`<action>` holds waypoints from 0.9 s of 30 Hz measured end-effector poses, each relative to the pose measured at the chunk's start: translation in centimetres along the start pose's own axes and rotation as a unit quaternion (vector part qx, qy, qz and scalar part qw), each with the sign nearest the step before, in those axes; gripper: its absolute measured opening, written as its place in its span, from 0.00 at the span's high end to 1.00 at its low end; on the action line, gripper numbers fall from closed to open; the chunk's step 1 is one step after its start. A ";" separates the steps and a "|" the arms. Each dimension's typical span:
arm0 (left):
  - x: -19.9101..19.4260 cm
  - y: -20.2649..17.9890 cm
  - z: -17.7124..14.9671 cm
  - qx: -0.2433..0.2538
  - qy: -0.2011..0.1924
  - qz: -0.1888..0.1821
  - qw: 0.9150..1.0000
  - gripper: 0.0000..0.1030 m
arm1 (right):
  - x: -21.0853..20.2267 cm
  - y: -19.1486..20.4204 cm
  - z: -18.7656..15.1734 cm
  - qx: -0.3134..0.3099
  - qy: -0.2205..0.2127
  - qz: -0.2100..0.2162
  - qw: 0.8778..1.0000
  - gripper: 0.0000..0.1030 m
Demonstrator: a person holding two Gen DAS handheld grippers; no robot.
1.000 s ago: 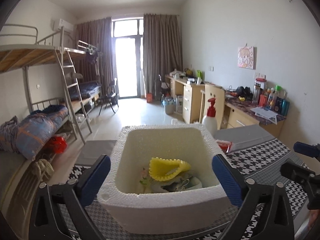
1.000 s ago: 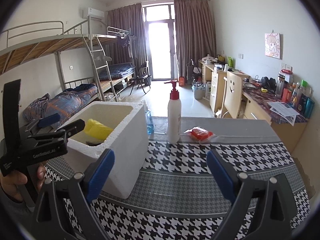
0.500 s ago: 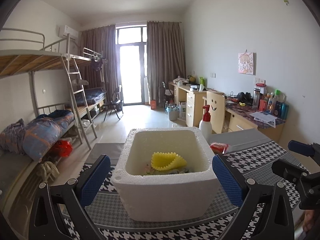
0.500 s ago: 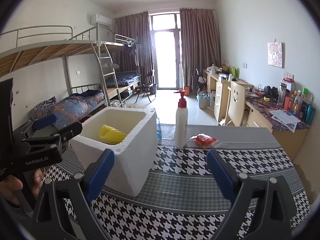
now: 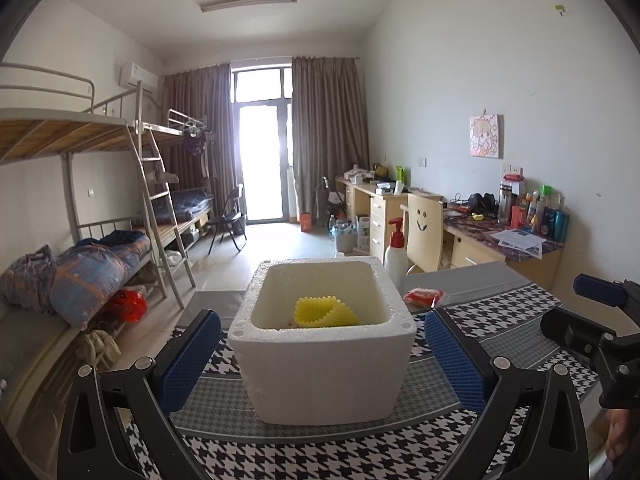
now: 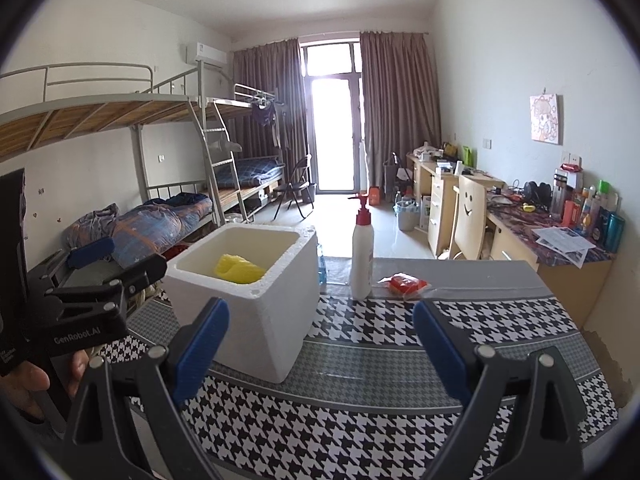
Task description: Organize soft objects
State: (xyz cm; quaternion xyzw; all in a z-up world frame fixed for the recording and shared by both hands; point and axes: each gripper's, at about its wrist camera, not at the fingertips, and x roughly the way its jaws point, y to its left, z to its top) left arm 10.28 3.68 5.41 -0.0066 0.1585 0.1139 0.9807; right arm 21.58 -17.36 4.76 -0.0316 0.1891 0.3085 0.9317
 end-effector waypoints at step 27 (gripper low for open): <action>-7.7 -1.2 -2.8 -0.006 -0.062 -0.014 0.998 0.01 | -5.4 2.4 -2.4 -0.004 -0.036 -0.003 0.999 0.04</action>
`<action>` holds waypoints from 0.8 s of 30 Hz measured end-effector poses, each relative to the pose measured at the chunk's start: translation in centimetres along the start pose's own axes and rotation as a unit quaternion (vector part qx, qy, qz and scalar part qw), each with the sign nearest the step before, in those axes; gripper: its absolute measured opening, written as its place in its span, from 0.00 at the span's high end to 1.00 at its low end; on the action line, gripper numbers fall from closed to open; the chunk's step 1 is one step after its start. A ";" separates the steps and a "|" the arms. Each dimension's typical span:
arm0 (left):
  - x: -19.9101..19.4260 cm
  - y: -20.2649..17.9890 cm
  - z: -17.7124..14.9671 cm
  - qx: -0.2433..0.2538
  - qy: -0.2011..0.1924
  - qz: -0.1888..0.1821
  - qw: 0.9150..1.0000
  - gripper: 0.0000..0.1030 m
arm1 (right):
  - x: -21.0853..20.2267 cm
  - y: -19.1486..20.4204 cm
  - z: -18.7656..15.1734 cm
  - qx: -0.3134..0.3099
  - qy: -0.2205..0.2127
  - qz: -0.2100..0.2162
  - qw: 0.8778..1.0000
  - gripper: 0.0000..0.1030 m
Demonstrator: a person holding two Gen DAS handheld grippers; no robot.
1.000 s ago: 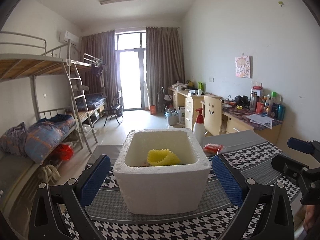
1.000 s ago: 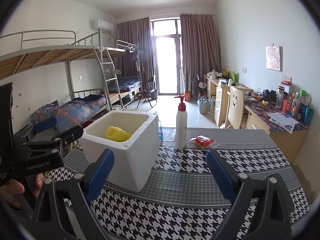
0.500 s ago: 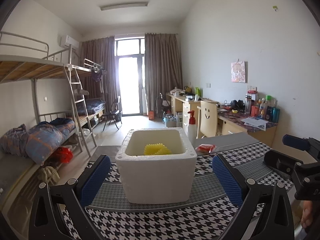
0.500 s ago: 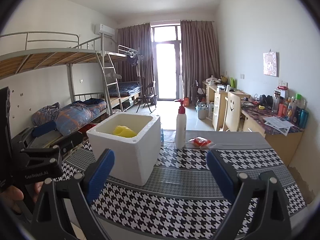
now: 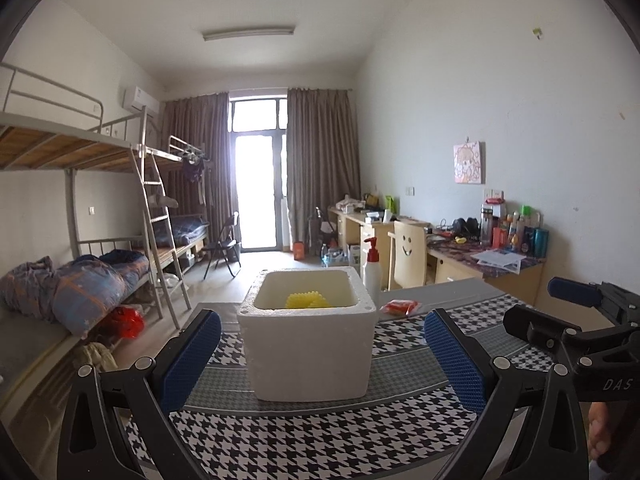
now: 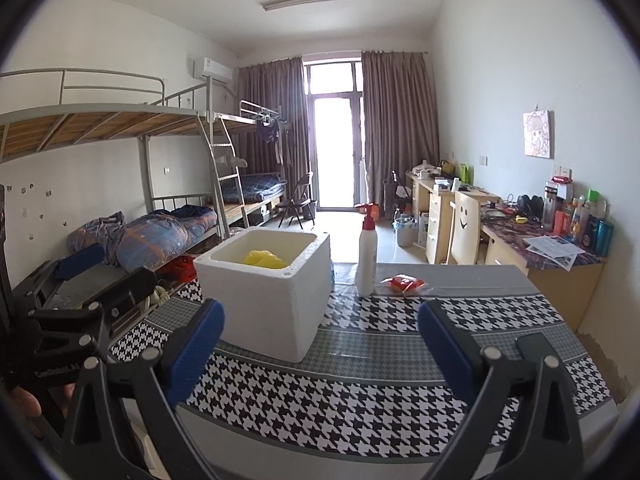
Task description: Organize soft objects
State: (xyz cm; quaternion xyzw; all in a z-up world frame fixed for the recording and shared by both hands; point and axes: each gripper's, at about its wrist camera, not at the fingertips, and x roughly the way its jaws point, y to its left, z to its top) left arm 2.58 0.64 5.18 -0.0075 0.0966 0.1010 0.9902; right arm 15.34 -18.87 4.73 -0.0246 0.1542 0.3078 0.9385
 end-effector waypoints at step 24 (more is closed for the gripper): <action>-1.9 0.7 -1.9 -0.012 -0.017 -0.003 1.000 0.01 | -1.4 1.4 -1.9 -0.012 -0.037 0.010 0.999 0.00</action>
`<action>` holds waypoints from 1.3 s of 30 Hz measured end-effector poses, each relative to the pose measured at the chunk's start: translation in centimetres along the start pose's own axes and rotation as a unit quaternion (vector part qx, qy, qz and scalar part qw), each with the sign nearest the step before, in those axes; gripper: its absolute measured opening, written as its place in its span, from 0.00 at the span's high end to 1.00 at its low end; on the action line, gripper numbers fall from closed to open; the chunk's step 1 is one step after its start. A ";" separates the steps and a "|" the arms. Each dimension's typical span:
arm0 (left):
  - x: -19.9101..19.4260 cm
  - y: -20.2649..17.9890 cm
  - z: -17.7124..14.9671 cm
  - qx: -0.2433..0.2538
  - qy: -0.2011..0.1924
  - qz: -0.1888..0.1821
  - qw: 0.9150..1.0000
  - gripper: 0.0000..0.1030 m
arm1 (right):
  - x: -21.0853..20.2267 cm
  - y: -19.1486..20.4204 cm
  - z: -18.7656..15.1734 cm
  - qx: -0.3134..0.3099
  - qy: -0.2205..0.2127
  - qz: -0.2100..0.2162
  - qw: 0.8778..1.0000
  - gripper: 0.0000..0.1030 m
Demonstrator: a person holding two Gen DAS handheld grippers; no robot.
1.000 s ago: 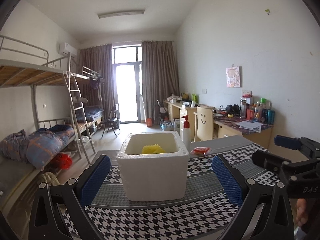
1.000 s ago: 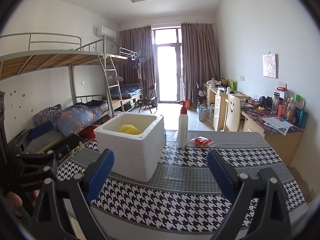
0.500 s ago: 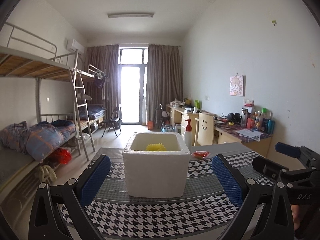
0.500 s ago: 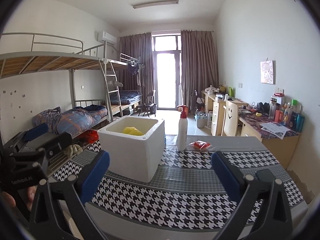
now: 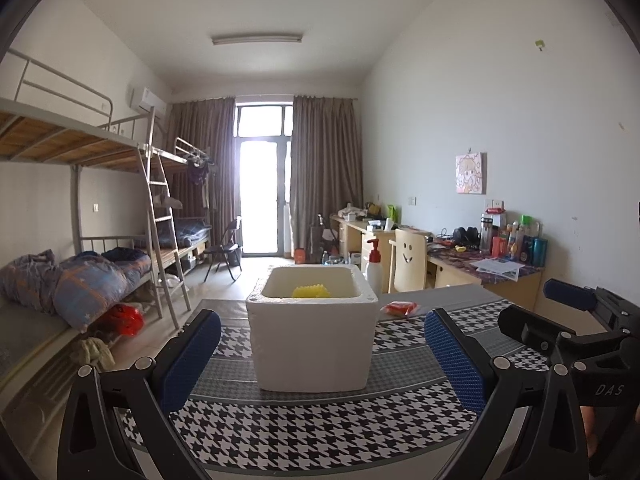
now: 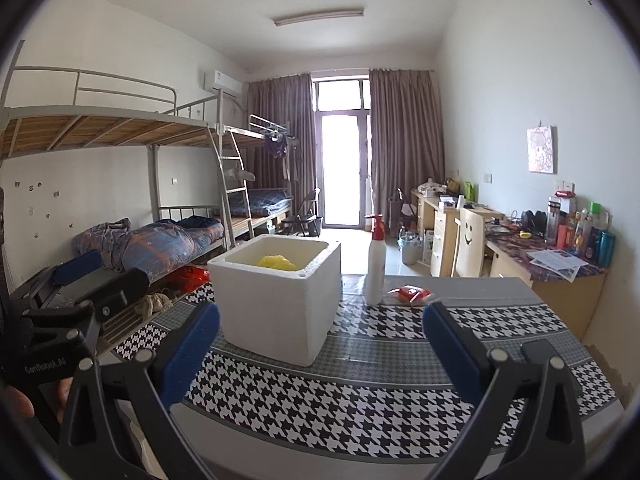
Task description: Organize soft objects
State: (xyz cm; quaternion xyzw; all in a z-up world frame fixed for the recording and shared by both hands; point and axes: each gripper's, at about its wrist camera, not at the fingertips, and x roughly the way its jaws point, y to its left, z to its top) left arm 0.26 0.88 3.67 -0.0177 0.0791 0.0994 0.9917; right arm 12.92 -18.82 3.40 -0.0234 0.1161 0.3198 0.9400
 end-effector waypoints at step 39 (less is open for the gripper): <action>-0.8 0.7 -3.0 0.001 -0.006 0.030 1.000 0.01 | -0.8 0.1 -3.5 0.024 -0.027 -0.017 0.999 0.00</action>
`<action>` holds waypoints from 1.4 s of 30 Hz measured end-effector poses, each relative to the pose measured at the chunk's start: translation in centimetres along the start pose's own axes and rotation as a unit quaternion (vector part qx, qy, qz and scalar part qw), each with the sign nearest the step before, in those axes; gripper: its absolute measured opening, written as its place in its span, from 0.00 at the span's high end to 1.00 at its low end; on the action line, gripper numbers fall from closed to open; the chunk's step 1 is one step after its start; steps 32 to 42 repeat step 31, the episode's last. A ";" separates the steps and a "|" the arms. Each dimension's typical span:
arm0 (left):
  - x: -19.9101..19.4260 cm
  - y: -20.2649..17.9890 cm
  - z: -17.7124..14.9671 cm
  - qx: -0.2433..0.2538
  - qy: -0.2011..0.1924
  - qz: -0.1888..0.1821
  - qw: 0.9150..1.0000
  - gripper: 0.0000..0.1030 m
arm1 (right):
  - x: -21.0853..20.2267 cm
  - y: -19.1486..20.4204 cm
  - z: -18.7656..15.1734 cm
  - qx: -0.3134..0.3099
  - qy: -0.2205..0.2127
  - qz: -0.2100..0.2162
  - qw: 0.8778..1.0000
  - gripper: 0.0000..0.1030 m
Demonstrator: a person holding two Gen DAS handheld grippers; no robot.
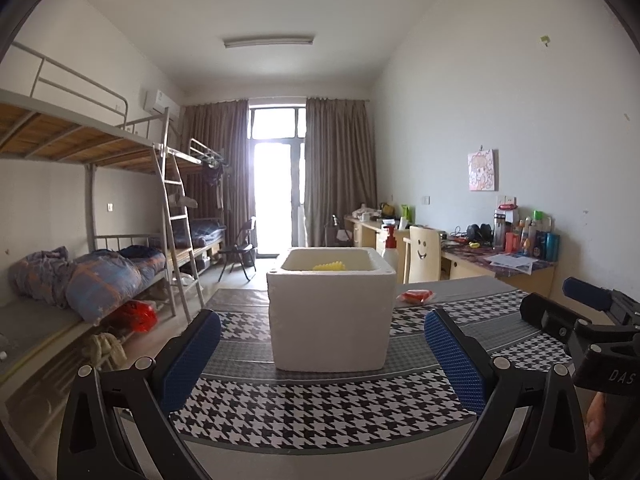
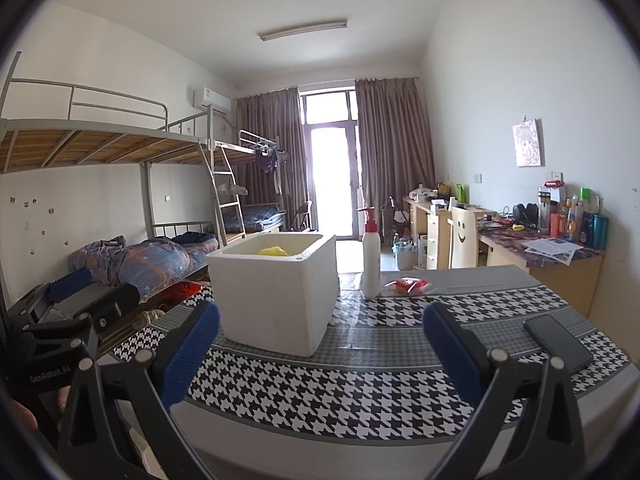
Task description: Organize soft objects
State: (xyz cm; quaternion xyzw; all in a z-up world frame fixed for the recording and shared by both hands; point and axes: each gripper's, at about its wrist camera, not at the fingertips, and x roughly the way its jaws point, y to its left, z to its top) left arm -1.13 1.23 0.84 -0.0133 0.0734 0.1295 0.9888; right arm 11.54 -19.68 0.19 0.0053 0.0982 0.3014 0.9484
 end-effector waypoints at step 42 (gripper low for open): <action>0.2 -0.1 -0.7 0.003 0.016 -0.018 1.000 0.01 | 0.0 0.4 -0.9 -0.006 0.007 -0.005 1.000 0.00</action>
